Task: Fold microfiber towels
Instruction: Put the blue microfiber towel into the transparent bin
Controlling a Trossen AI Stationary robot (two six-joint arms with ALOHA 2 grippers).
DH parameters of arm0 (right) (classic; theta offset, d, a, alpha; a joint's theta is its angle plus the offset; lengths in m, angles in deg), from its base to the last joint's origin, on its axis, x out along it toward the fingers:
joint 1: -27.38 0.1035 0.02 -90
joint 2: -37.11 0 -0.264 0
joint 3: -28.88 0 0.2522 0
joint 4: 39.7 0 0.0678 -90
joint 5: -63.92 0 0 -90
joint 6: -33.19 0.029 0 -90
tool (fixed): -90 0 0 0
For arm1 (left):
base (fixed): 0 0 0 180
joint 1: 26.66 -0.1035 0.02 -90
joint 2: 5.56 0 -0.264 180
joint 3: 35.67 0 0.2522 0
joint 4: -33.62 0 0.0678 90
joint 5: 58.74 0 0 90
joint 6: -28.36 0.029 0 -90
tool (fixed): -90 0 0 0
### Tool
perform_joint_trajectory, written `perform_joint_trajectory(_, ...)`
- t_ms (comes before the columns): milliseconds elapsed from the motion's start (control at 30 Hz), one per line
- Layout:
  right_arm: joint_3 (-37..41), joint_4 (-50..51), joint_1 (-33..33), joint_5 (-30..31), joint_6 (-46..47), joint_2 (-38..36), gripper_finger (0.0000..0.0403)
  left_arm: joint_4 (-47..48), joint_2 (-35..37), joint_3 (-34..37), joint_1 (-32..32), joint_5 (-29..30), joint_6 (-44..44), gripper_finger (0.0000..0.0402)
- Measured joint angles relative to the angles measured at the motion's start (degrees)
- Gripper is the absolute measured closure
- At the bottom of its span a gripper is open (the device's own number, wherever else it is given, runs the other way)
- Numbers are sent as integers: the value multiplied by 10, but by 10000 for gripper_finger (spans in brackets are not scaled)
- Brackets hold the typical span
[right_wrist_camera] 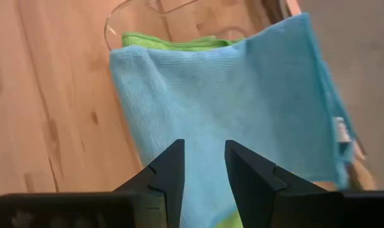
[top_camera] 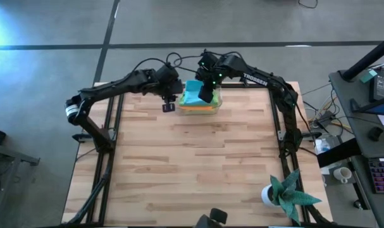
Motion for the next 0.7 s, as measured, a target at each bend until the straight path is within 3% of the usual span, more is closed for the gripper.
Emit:
perform_joint_trajectory(133,38,-24,1,-32,11,0,296,2,2,25,-3,0,-5,301)
perform_joint_trajectory(467,143,-93,10,-35,22,0,296,-5,2,54,-3,0,-13,301)
perform_joint_trajectory(700,166,-110,10,-35,23,0,296,-5,2,54,-3,0,-13,301)
